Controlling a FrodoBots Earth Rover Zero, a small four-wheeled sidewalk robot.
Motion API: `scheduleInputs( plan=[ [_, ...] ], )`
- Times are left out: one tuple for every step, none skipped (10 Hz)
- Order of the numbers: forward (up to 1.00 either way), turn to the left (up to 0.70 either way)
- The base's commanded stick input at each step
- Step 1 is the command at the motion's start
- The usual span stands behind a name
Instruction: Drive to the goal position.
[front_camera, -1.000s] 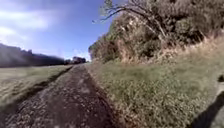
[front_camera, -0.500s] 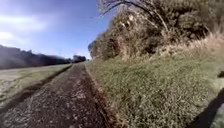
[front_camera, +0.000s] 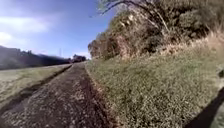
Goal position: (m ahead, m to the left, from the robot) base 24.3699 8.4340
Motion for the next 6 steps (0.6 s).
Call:
scheduleInputs(
  plan=[
    [0.0,0.85],
    [0.0,0.85],
    [0.0,0.85],
    [0.0,0.85],
    [0.0,0.85],
    [0.0,0.85]
  ],
)
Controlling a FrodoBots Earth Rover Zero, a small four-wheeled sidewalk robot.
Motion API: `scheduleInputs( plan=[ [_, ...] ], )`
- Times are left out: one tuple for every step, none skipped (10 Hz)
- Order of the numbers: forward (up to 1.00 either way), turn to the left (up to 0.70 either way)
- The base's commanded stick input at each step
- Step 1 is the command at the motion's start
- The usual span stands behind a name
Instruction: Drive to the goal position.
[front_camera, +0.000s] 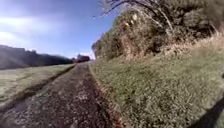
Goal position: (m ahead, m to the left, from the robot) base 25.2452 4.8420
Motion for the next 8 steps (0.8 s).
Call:
scheduleInputs(
  plan=[
    [0.0,0.85],
    [0.0,0.85],
    [0.0,0.85],
    [0.0,0.85],
    [0.0,0.62],
    [0.0,0.35],
    [0.0,0.19],
    [0.0,0.06]
  ],
)
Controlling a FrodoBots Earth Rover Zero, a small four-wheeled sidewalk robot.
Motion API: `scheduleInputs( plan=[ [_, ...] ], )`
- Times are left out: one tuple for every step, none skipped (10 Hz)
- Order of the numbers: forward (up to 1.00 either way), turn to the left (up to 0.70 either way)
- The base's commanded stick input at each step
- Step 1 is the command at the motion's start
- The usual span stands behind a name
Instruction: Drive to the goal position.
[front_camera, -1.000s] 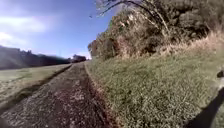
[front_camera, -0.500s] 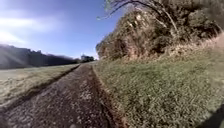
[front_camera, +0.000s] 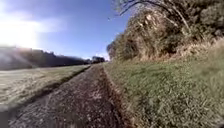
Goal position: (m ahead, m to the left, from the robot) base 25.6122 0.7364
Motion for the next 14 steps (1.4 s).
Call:
scheduleInputs(
  plan=[
    [0.0,0.0],
    [0.0,0.0],
    [0.0,0.0],
    [0.0,0.0],
    [0.0,0.0],
    [0.0,0.84],
    [0.0,0.85],
    [0.0,0.85],
    [0.0,0.85],
    [0.85,0.34],
    [0.85,0.34],
    [0.85,0.34],
    [0.85,0.34],
    [0.85,0.34]
  ],
)
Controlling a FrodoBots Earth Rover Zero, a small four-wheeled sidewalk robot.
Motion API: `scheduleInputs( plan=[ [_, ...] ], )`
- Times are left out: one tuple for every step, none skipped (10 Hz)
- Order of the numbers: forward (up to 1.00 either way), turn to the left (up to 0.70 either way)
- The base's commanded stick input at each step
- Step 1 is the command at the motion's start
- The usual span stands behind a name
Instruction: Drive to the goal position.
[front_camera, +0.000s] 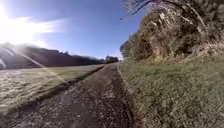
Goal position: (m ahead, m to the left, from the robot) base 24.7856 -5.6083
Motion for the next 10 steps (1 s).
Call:
scheduleInputs(
  plan=[
    [0.85,0.34],
    [0.85,0.34],
    [0.85,0.05],
    [0.85,0.02],
    [0.85,0.0],
    [0.85,0.0],
    [0.85,0.0],
    [0.85,0.0],
    [0.85,0.0],
    [0.85,0.0]
  ],
)
